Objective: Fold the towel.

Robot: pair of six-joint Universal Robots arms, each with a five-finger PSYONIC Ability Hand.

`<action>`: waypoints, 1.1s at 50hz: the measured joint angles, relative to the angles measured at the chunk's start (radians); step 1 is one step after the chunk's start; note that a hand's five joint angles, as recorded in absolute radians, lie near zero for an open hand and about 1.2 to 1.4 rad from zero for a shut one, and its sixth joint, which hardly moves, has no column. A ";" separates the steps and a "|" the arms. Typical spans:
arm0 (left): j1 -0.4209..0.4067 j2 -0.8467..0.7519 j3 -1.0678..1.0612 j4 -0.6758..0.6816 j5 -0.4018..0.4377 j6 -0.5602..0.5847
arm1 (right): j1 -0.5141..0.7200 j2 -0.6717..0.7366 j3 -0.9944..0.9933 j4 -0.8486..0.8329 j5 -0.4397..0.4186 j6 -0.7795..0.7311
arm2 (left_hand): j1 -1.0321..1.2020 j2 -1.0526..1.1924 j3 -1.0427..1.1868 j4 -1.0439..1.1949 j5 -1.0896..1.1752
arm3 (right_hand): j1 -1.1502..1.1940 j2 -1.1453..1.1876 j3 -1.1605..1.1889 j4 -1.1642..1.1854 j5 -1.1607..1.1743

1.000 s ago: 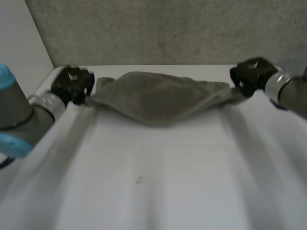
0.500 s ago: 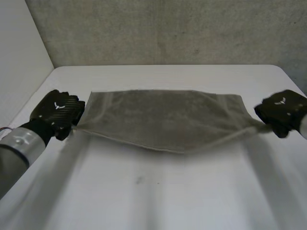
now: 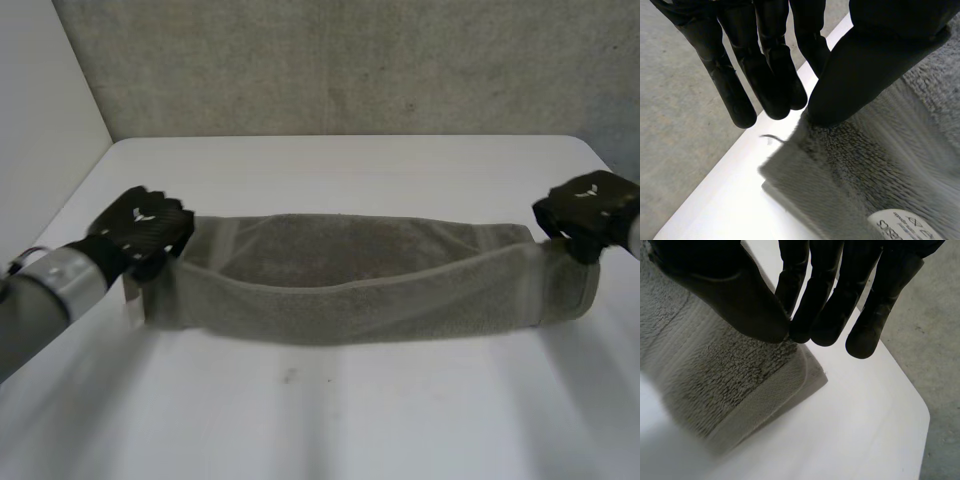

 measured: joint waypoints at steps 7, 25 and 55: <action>-0.095 -0.322 0.342 0.009 -0.095 -0.003 | 0.100 0.263 -0.277 -0.038 0.137 0.092 | 0.000 0.000 0.000 0.000 0.000 | 0.000 0.000 0.000 0.000 0.002; -0.158 -0.766 0.992 -0.129 -0.242 -0.003 | 0.178 0.632 -0.709 -0.145 0.296 0.133 | 0.000 0.000 0.000 0.000 0.000 | 0.000 0.000 0.000 0.000 0.002; -0.174 -0.918 1.246 -0.197 -0.291 -0.004 | 0.196 0.816 -0.939 -0.140 0.329 0.112 | -0.707 -0.737 -0.704 -0.709 -0.717 | -0.704 -0.711 -0.676 -0.674 -0.710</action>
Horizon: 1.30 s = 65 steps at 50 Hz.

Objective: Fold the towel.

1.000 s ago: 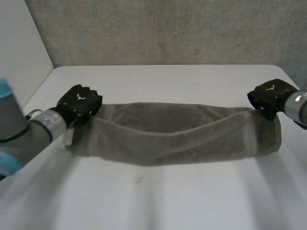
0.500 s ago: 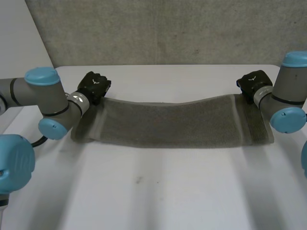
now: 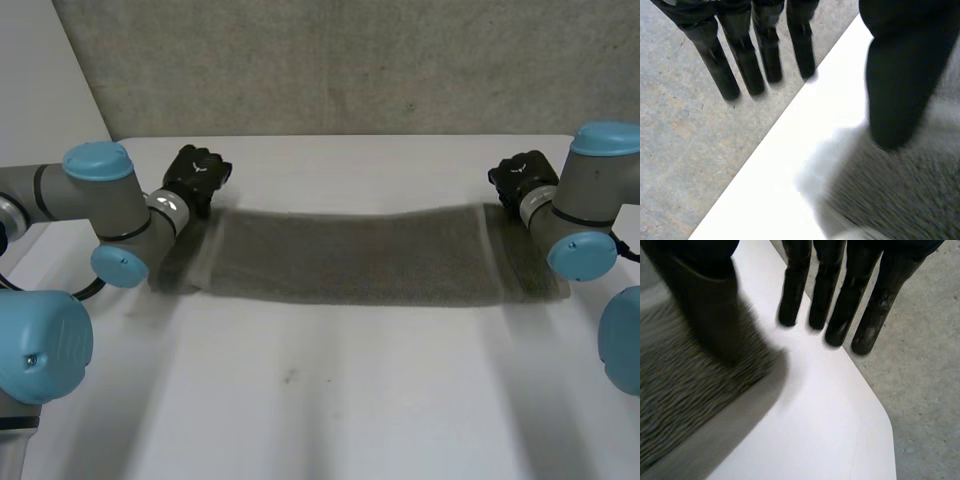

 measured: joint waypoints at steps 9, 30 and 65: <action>-0.026 0.054 -0.036 -0.015 -0.034 -0.004 | 0.022 -0.046 -0.007 0.001 0.009 0.009 | -0.305 -0.298 -0.329 -0.325 -0.277 | -0.391 -0.374 -0.413 -0.404 -0.397; 0.016 0.638 -0.640 0.012 -0.047 -0.229 | 0.003 -0.565 0.540 0.013 -0.061 0.110 | -0.322 -0.316 -0.346 -0.342 -0.287 | -0.393 -0.374 -0.413 -0.404 -0.397; 0.005 0.858 -1.280 0.372 -0.042 -0.231 | -0.161 -0.535 1.078 -0.328 -0.226 0.058 | -0.322 -0.317 -0.347 -0.342 -0.287 | 0.151 0.154 0.121 0.105 0.143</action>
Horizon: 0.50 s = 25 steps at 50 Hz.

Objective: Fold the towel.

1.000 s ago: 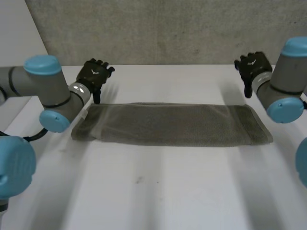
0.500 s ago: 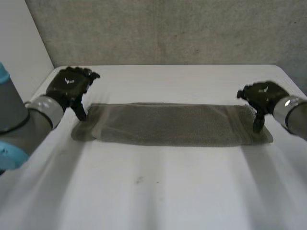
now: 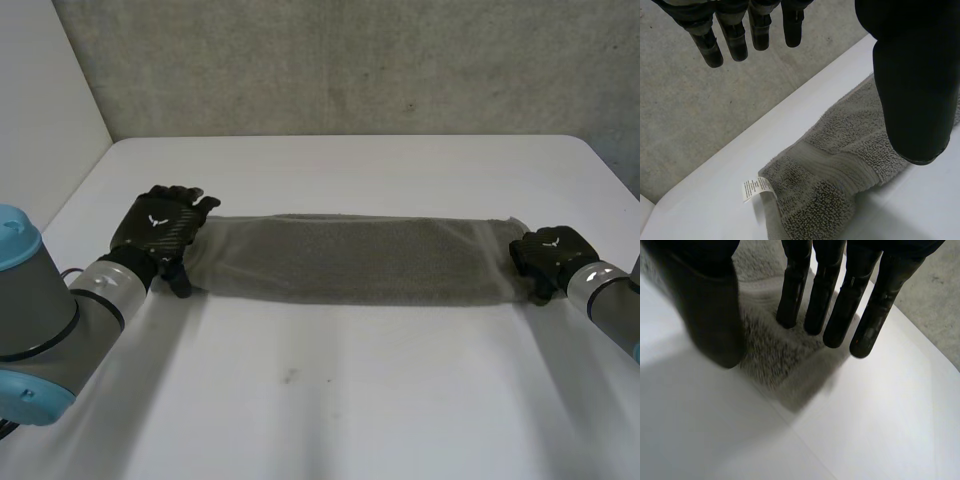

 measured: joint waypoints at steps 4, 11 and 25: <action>-0.003 -0.001 0.000 -0.001 0.000 0.000 | -0.015 0.020 -0.013 0.001 0.003 -0.025 | 0.000 0.000 0.000 0.000 0.000 | 0.388 0.391 0.383 0.395 0.390; -0.006 -0.002 0.001 -0.002 0.000 0.000 | -0.068 0.018 -0.028 0.003 0.023 -0.058 | 0.000 0.000 0.000 0.000 0.000 | 0.535 0.541 0.556 0.571 0.560; -0.001 -0.001 -0.015 0.009 0.001 0.000 | -0.272 -0.024 -0.172 0.046 0.037 -0.170 | 0.000 0.000 0.000 0.000 0.000 | 0.540 0.541 0.556 0.571 0.560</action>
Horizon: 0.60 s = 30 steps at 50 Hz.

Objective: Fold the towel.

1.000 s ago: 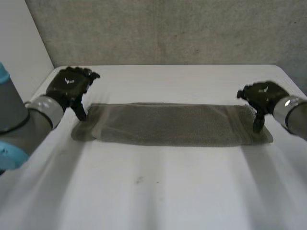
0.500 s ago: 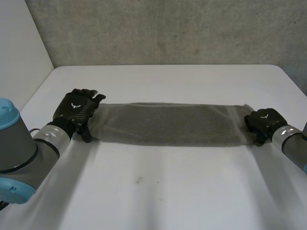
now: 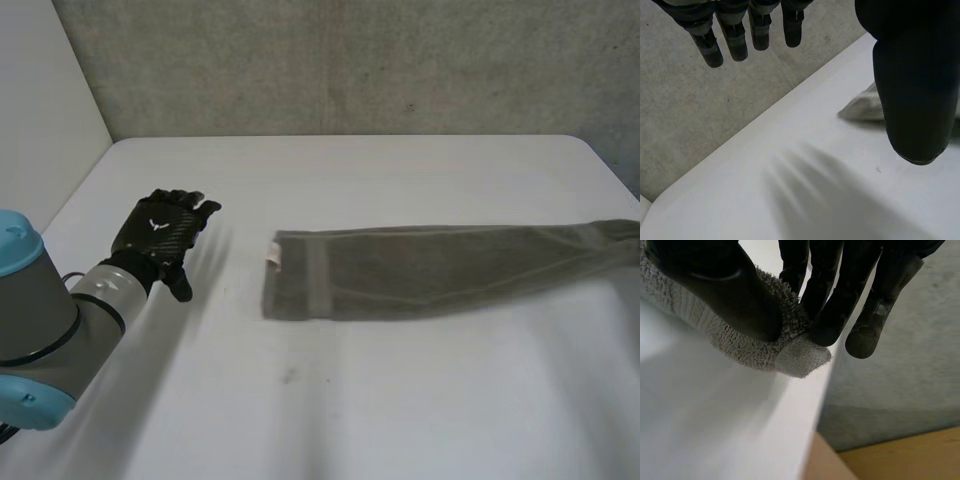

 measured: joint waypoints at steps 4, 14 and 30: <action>0.003 0.001 -0.004 0.003 0.000 0.000 | 0.005 0.006 -0.098 0.054 0.006 -0.036 | 0.000 0.000 0.000 0.000 0.000 | 0.004 0.000 0.000 0.000 0.000; 0.004 0.003 -0.007 0.004 -0.001 0.000 | 0.362 0.003 -0.314 0.114 0.053 0.055 | 0.000 0.000 0.000 0.000 0.000 | 0.005 0.001 0.011 0.000 0.000; 0.001 0.004 -0.019 0.018 -0.006 0.000 | 1.011 0.233 -0.402 0.091 0.103 0.039 | 0.000 0.000 0.000 0.000 0.000 | 0.008 0.001 0.012 0.000 0.000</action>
